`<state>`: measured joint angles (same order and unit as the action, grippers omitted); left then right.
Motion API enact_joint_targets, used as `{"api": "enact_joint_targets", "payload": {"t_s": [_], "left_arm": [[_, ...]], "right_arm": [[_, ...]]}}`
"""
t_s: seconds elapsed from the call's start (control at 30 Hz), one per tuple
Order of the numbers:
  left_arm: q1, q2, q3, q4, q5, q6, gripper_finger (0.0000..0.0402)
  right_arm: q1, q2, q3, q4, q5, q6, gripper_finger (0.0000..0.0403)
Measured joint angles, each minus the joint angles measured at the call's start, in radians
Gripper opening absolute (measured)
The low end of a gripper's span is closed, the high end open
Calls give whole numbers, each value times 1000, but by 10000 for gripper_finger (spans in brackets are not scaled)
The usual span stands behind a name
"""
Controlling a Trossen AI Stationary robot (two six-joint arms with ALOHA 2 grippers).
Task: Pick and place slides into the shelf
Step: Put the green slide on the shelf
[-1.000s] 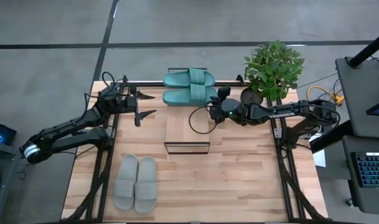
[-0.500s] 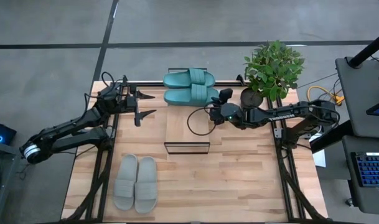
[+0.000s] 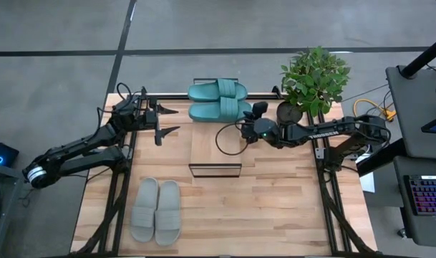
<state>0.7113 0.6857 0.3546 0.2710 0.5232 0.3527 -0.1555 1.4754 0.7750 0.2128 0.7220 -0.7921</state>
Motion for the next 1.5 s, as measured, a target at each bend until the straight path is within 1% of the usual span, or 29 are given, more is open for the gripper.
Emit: {"api": "enact_joint_targets", "payload": {"t_s": [0.23,0.43,0.63,0.77,0.87,1.1,1.3,1.37,1.4,1.5], "left_arm": [[0,0,0,0,0,0,262],[0,0,0,-1,0,-1,262],[0,0,-1,-1,0,-1,262],[0,0,-1,-1,0,-1,262],[0,0,-1,0,0,-1,262],[0,0,-1,-1,0,-1,262],[0,0,-1,0,0,-1,262],[0,0,-1,0,0,-1,262],[0,0,-1,0,0,-1,262],[0,0,-1,0,0,-1,262]], "right_arm": [[0,0,0,0,27,0,148],[29,0,0,-7,68,9,176],[58,0,0,-94,71,69,185],[71,-6,0,-120,141,96,191],[77,-25,0,-129,146,91,191],[102,-115,-1,-131,146,106,192],[114,-205,0,-203,135,225,192],[124,-228,-1,-203,110,282,192],[128,-241,-1,-199,64,307,192],[132,-257,-1,-152,-143,373,191]]}}
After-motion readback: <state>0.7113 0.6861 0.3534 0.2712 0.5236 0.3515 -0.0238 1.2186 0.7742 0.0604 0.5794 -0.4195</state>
